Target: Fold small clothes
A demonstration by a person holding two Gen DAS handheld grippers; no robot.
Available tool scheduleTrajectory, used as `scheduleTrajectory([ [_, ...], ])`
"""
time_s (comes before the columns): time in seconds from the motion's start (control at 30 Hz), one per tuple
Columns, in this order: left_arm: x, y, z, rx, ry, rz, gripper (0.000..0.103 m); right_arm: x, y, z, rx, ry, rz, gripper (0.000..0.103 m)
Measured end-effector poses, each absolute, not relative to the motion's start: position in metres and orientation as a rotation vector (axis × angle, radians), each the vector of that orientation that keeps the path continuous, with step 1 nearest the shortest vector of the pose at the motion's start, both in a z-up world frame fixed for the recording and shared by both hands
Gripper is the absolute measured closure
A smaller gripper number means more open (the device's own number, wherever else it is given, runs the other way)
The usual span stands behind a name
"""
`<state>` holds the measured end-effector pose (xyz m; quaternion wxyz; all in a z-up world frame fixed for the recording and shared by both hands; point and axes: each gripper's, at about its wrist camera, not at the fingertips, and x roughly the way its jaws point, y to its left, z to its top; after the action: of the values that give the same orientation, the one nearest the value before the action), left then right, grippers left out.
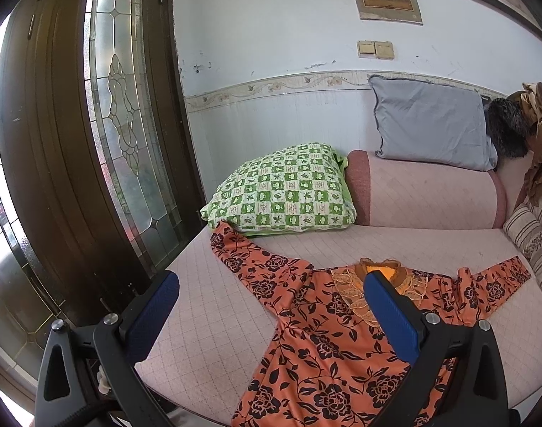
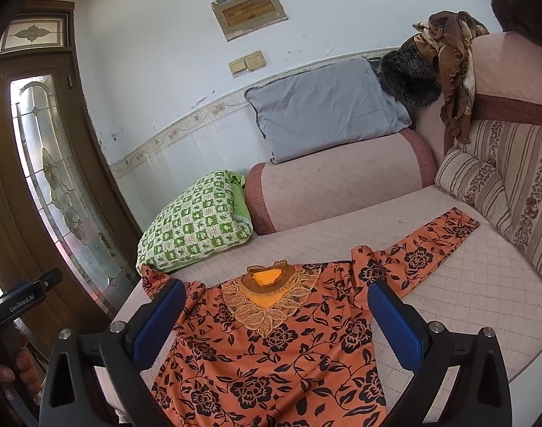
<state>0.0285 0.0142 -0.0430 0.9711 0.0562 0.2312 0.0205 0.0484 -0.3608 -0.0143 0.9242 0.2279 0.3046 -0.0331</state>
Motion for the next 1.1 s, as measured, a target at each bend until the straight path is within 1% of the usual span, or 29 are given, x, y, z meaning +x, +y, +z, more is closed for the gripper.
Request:
scheduleTrajectory([
  [0.47, 0.046, 0.008, -0.052, 0.131, 0.489, 0.038, 0.0, 0.061, -0.366, -0.031, 0.482, 0.659, -0.082, 0.0],
  [0.63, 0.061, 0.001, -0.063, 0.142, 0.51, 0.029, 0.0, 0.07, -0.381, -0.046, 0.5, 0.681, -0.118, 0.0],
  [0.73, 0.079, -0.004, -0.078, 0.116, 0.559, -0.023, 0.0, 0.075, -0.404, -0.062, 0.514, 0.683, -0.153, 0.0],
  [0.83, 0.109, -0.01, -0.108, 0.062, 0.651, -0.115, 0.0, 0.081, -0.45, -0.09, 0.558, 0.7, -0.228, 0.0],
  [0.93, 0.141, -0.022, -0.15, 0.016, 0.716, -0.142, 0.0, 0.084, -0.517, -0.137, 0.701, 0.726, -0.321, 0.0],
  [1.0, 0.163, -0.031, -0.176, -0.002, 0.751, -0.112, 0.0, 0.088, -0.562, -0.173, 0.804, 0.774, -0.392, 0.005],
  [1.03, 0.172, -0.035, -0.187, -0.019, 0.753, -0.1, 0.0, 0.088, -0.584, -0.192, 0.863, 0.795, -0.427, 0.013],
  [1.07, 0.182, -0.039, -0.198, -0.038, 0.748, -0.089, 0.0, 0.088, -0.603, -0.209, 0.929, 0.805, -0.445, 0.017],
  [1.1, 0.19, -0.042, -0.206, -0.054, 0.744, -0.081, 0.0, 0.089, -0.621, -0.225, 1.003, 0.799, -0.444, 0.018],
])
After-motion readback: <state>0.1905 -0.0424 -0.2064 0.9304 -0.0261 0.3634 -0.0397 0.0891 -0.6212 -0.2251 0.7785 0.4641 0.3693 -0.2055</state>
